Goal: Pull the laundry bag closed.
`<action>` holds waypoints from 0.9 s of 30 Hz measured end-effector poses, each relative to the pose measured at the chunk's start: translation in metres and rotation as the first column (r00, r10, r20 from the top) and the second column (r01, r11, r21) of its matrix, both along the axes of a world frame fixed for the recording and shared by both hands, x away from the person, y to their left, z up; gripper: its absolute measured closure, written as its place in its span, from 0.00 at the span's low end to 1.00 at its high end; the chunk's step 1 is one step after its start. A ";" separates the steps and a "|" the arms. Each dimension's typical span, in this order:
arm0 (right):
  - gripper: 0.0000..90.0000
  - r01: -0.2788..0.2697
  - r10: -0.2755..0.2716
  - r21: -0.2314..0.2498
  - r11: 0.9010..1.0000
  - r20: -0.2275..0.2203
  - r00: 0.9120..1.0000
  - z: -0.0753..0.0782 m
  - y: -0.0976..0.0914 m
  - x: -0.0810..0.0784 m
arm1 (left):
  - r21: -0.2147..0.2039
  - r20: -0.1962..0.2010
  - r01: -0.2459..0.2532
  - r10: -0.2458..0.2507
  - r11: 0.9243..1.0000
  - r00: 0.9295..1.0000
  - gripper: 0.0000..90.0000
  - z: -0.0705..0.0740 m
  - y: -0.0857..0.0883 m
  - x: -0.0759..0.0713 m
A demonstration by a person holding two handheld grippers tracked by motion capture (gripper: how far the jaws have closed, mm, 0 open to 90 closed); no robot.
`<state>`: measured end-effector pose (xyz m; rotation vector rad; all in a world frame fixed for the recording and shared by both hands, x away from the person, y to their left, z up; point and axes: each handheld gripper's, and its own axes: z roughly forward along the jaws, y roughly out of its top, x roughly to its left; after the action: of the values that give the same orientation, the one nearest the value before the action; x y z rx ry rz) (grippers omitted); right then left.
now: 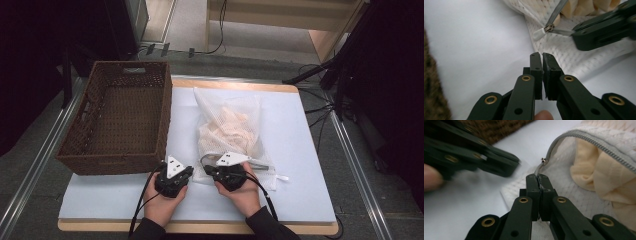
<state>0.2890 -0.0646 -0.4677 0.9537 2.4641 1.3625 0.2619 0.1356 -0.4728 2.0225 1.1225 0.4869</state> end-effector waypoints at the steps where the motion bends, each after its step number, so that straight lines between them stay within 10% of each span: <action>1: 0.99 -0.005 0.005 0.021 1.000 0.003 1.000 0.003 -0.002 -0.001 | -0.001 -0.004 -0.003 0.003 1.000 1.000 0.96 0.000 -0.002 0.002; 9: 0.99 -0.156 0.157 0.013 0.988 -0.016 0.988 0.012 0.001 -0.021 | 0.023 -0.010 -0.023 0.024 0.999 1.000 0.96 0.001 0.005 -0.010; 14: 0.91 -0.015 0.015 -0.086 0.996 0.001 1.000 0.000 0.003 -0.018 | -0.001 -0.007 -0.031 0.031 1.000 0.999 0.95 0.001 0.015 -0.012; 20: 0.60 0.023 -0.023 -0.015 1.000 0.031 0.999 -0.004 0.012 -0.015 | -0.024 -0.013 -0.033 0.032 0.999 0.999 0.94 0.002 0.020 -0.012; 27: 0.98 -0.014 0.015 -0.093 0.996 0.006 1.000 -0.013 0.022 -0.011 | -0.012 -0.028 -0.032 0.032 0.999 0.999 0.96 0.001 0.023 -0.012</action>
<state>0.2780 -0.0429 -0.4811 0.9115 2.5100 1.2411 0.2500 0.1585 -0.4718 2.0092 1.1730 0.4688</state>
